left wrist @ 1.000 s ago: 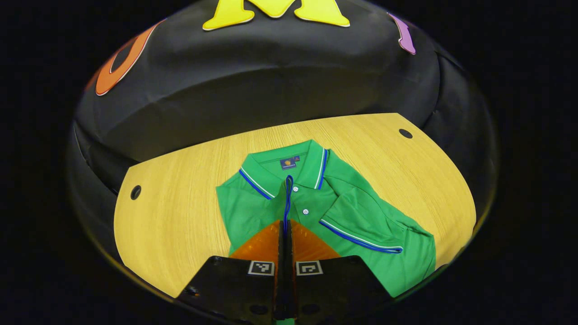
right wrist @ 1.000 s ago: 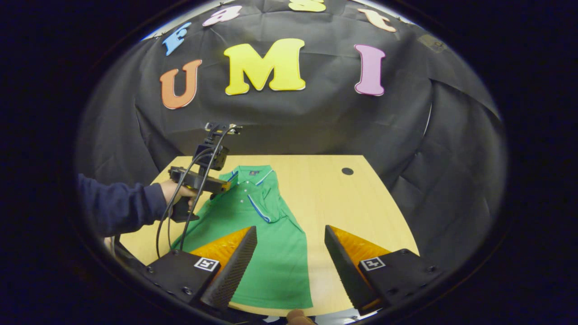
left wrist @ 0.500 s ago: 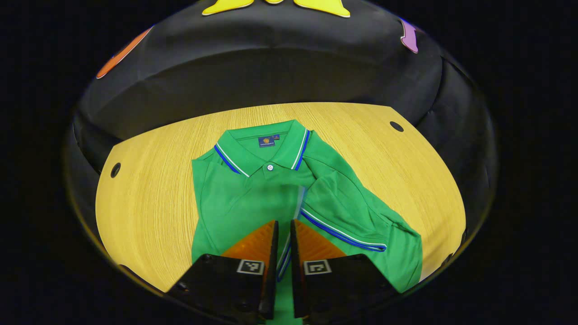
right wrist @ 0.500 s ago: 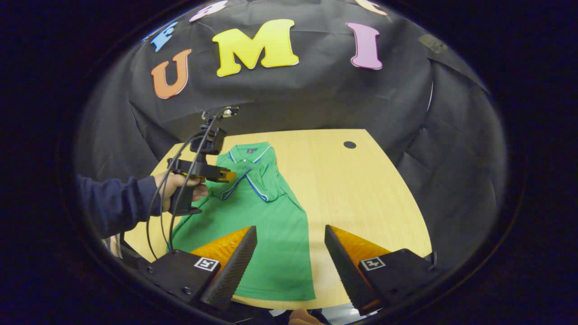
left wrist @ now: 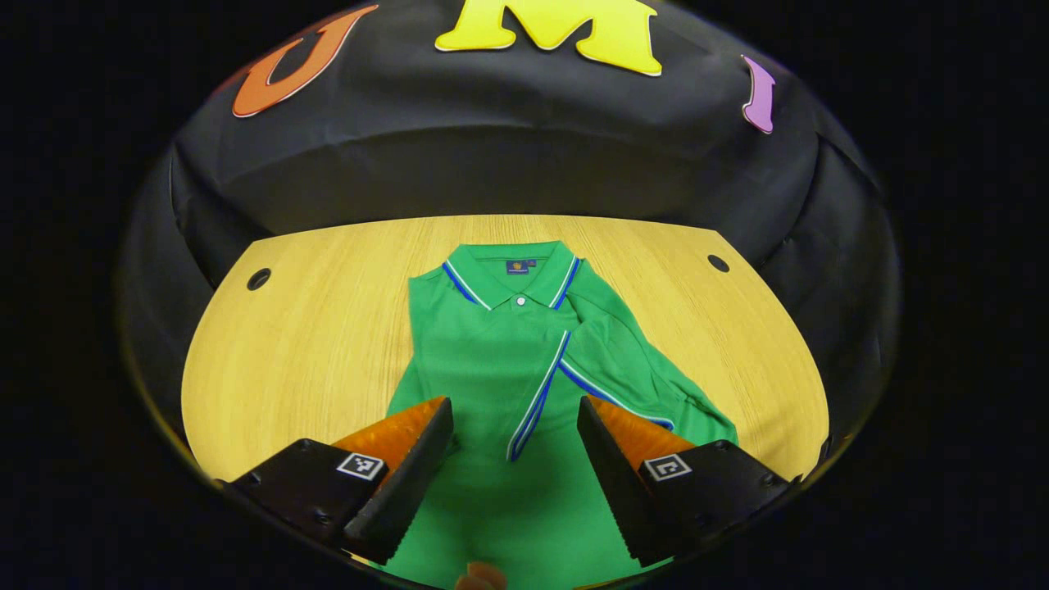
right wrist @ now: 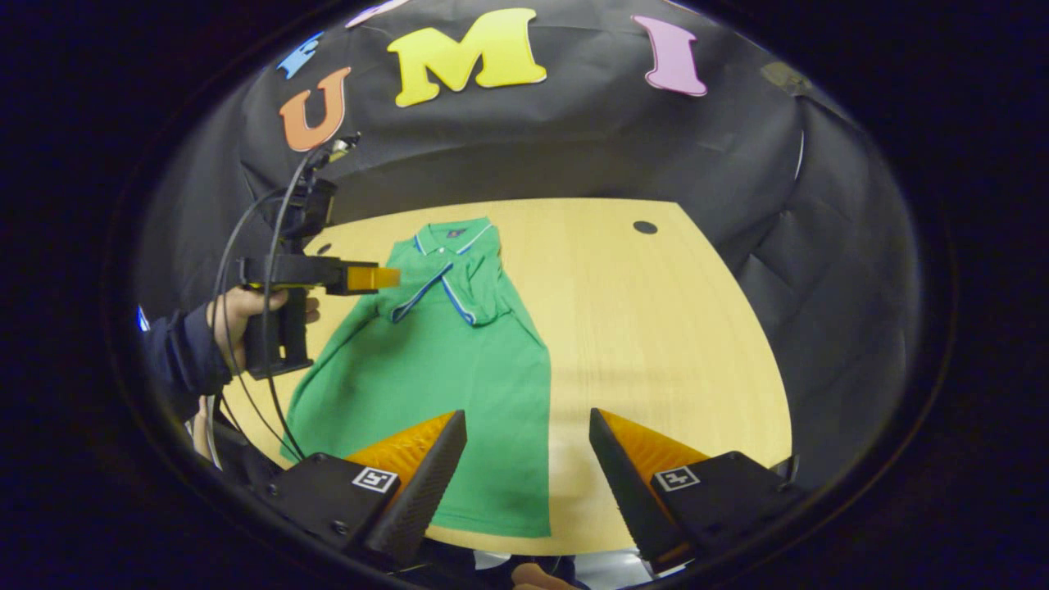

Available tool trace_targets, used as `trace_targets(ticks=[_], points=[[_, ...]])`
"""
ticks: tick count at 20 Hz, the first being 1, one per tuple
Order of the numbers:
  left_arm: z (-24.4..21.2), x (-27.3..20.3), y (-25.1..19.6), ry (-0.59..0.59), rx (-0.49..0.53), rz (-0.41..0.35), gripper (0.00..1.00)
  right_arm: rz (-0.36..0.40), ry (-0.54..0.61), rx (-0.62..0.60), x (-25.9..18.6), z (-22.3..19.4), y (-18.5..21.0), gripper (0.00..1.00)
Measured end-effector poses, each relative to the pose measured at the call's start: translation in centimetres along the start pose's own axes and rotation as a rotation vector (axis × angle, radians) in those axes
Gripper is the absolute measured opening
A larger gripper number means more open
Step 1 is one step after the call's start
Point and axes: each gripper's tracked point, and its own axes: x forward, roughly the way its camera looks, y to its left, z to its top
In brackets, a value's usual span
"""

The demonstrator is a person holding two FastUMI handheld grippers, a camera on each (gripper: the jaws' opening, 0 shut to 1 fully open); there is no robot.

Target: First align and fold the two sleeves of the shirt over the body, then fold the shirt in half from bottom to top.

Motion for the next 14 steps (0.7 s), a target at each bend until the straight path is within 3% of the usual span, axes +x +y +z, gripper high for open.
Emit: trace_targets(ticks=[4, 7, 12, 14], points=[[-5.2, -3.9, 2.9, 0.037, -0.014, 0.06, 0.99, 0.004, 0.082, -0.079, 1.8, -3.5, -0.9, 0.96], [-11.5, -7.1, 6.1, 0.112, -0.109, 0.105, 0.99, -0.003, 0.175, -0.107, 3.2, -6.8, -1.5, 0.96], [-20.0, -10.7, 11.5, 0.233, -0.176, 0.197, 0.99, 0.0, 0.303, -0.051, 4.2, -10.3, -1.4, 0.96], [-21.6, -11.9, 12.2, 0.265, -0.226, 0.195, 1.0, 0.0, 0.341, -0.045, 4.2, -11.3, -0.9, 0.98]])
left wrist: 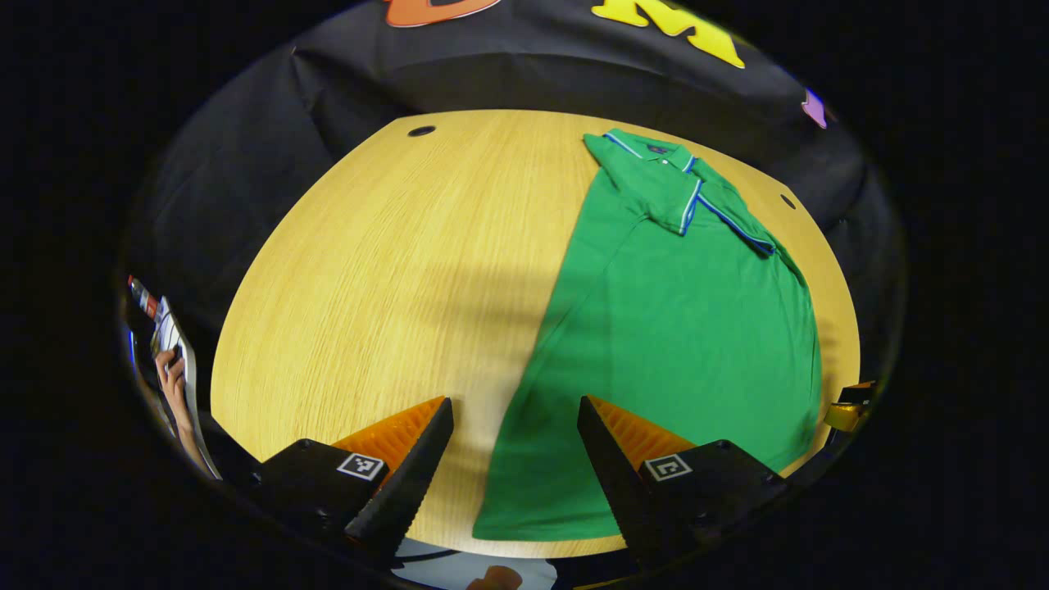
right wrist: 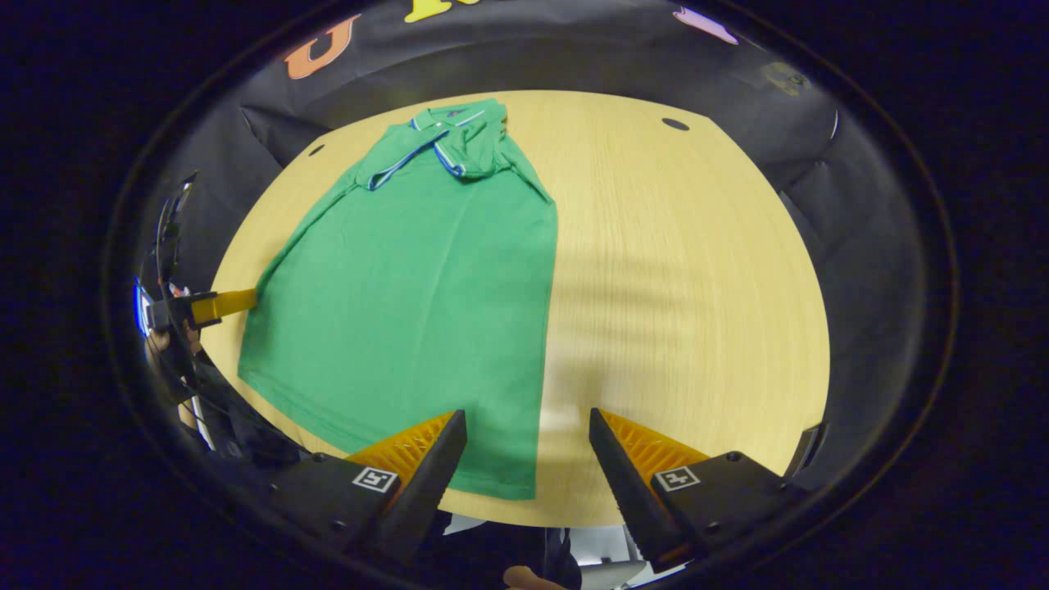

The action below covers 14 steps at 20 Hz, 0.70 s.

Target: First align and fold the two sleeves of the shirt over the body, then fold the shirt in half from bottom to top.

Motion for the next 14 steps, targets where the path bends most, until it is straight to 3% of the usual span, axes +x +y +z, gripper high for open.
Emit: trace_targets(ticks=[3, 8, 11, 14], points=[[-1.5, -0.5, 0.0, 0.054, -0.025, -0.017, 1.0, -0.005, 0.073, -0.008, 0.7, -1.6, 0.9, 0.98], [-4.1, -1.4, -0.7, 0.212, 0.022, -0.026, 0.99, -0.032, 0.163, 0.048, 1.3, -3.2, 1.9, 0.96], [-2.6, -1.6, -1.2, 0.247, 0.066, -0.012, 0.97, -0.07, 0.206, 0.111, 1.7, -4.2, 1.9, 0.96], [-0.6, -1.7, -1.8, 0.309, 0.078, -0.016, 0.97, -0.117, 0.228, 0.09, 1.5, -4.1, 1.8, 0.96]])
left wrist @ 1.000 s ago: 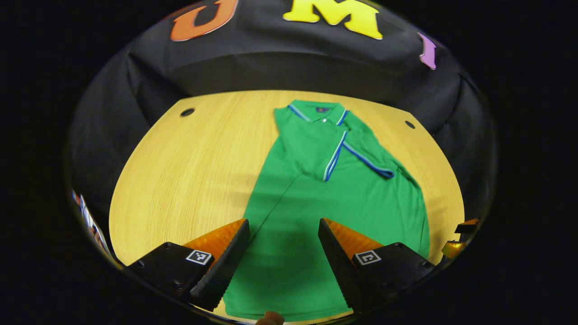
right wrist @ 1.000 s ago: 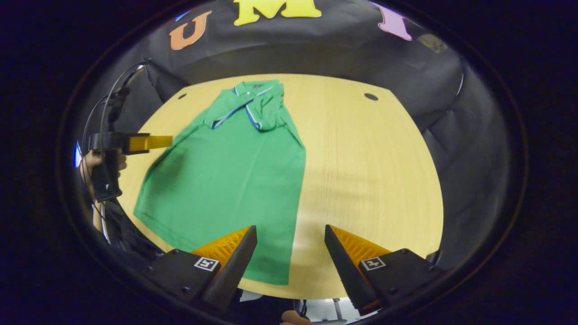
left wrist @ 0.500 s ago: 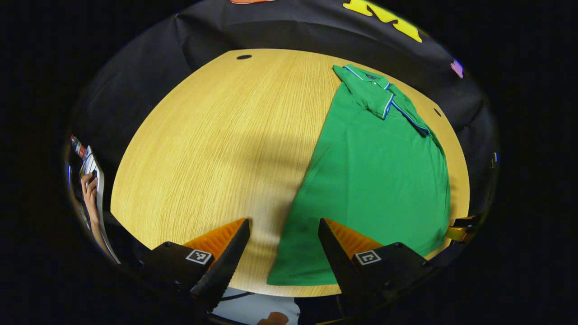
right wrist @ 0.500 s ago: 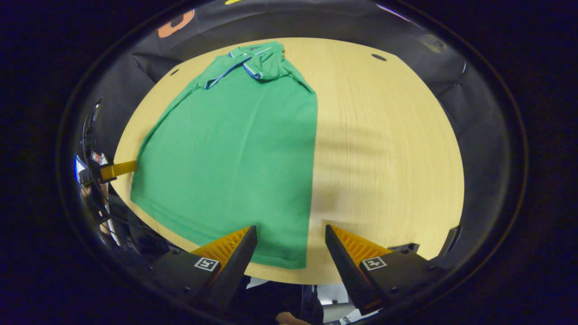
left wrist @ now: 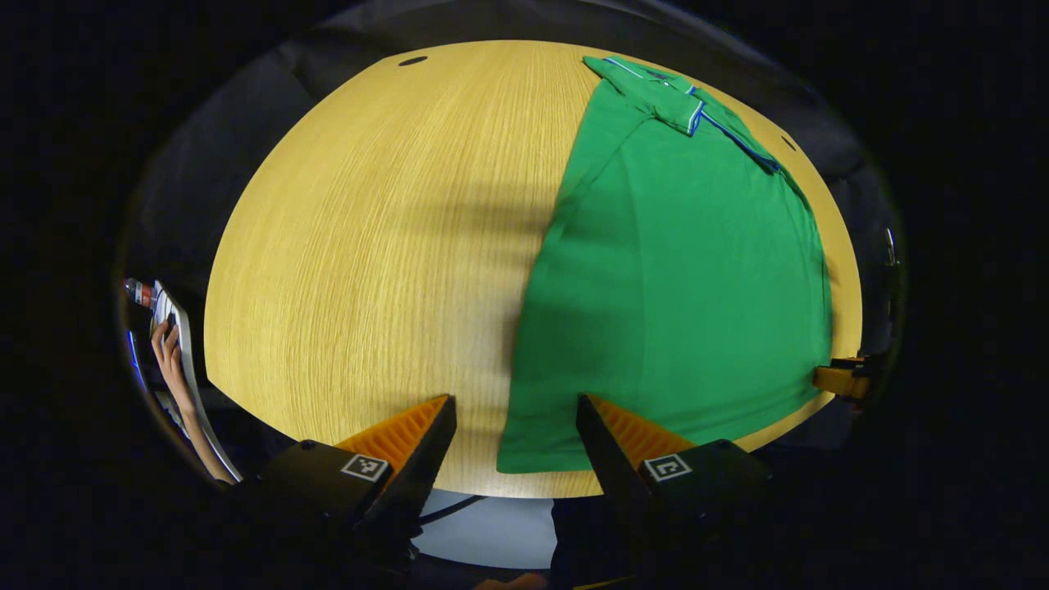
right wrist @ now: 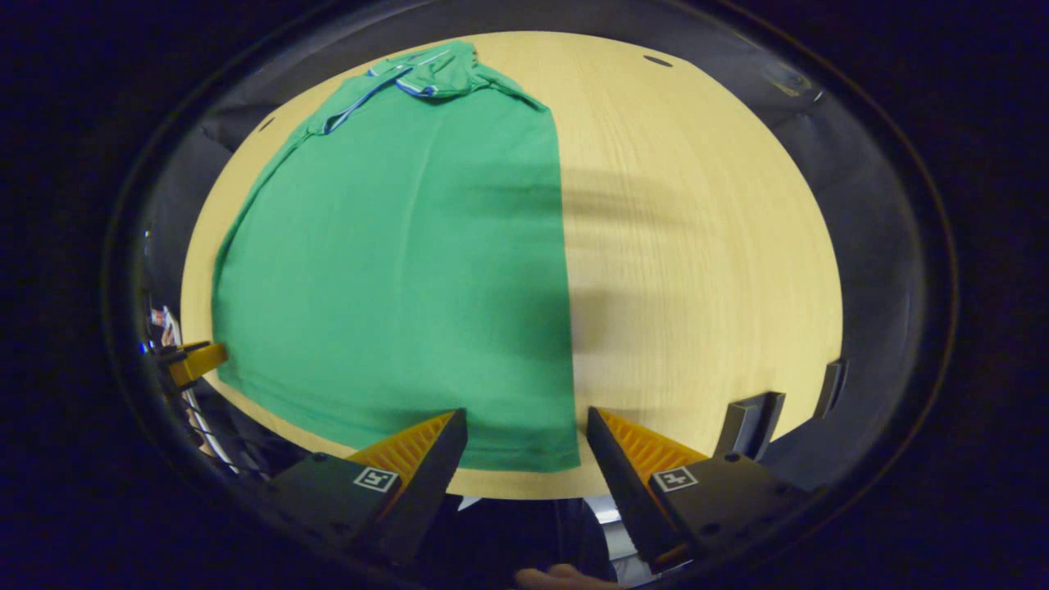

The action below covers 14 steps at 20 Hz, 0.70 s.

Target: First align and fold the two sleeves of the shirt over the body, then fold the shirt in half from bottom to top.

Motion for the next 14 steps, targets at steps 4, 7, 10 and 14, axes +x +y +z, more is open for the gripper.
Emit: trace_targets(ticks=[4, 7, 10, 14], points=[[3.3, -1.4, -1.0, 0.037, 0.01, 0.001, 0.98, -0.003, 0.067, -0.002, 0.4, 0.0, 0.1, 0.96], [6.4, -2.7, -2.0, 0.054, 0.047, -0.007, 0.95, -0.001, 0.098, -0.014, 0.3, 0.1, 0.1, 0.96], [10.0, -3.9, -3.7, 0.066, 0.064, -0.012, 0.81, 0.002, 0.101, -0.035, 0.3, 0.2, 0.5, 0.72], [15.9, -5.7, -6.5, 0.074, 0.107, -0.021, 0.41, 0.013, 0.101, -0.063, 0.4, 0.5, 0.4, 0.47]])
